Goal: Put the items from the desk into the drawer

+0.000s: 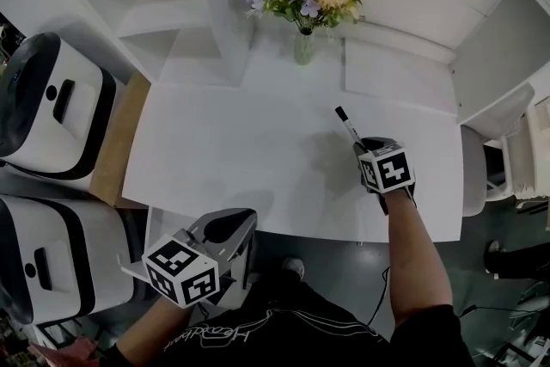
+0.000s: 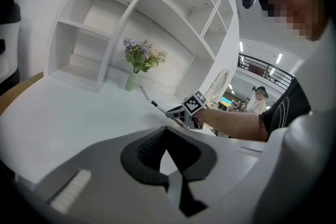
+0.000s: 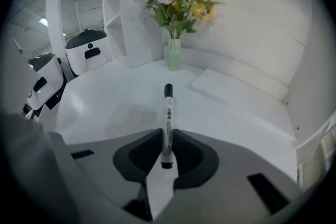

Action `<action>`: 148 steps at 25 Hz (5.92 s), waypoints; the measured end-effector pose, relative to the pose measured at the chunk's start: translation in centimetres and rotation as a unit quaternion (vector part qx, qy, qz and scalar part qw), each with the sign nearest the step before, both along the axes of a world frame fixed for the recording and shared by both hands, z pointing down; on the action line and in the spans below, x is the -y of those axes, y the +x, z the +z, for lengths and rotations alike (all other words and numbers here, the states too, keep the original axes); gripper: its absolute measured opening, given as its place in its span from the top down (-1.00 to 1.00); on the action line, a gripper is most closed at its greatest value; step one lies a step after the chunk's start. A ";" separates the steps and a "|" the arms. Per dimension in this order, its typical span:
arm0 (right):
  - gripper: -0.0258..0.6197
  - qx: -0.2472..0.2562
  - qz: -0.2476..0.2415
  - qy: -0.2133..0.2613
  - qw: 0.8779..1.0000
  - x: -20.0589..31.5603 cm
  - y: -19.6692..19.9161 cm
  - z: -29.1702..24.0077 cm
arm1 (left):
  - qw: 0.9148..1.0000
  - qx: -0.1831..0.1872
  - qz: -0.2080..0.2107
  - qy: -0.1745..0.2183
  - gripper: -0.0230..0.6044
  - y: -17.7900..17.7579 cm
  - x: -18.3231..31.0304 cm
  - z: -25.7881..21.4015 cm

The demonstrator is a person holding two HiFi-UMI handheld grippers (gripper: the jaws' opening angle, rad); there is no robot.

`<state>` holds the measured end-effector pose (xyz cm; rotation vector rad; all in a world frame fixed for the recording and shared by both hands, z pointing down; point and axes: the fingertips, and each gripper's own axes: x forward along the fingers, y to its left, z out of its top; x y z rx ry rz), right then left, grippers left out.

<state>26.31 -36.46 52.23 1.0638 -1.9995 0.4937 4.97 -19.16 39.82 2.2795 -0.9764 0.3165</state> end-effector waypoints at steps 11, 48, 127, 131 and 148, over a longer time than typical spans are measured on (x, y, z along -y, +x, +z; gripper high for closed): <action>0.69 0.083 -0.025 0.072 0.994 -6.5 -6.7 -8.4 | 0.999 -0.018 -0.024 0.030 0.90 -4.1 -3.6 -2.4; 0.69 0.230 -0.275 -0.049 0.932 -30.1 -40.5 -7.4 | 0.973 -0.038 -0.225 0.025 0.90 -26.8 -19.4 -0.1; 0.89 0.379 -0.115 0.190 0.898 -29.3 -16.8 -24.8 | 0.989 -0.069 0.035 0.129 0.90 -2.0 -11.5 -10.2; 0.89 0.372 -0.090 0.202 0.901 -28.0 -12.3 -25.5 | 0.987 -0.071 0.057 0.131 0.90 2.2 -10.4 -11.2; 0.89 0.310 0.033 0.191 0.931 -19.1 7.6 -18.7 | 0.991 -0.055 0.073 0.101 0.90 15.6 -3.8 -8.4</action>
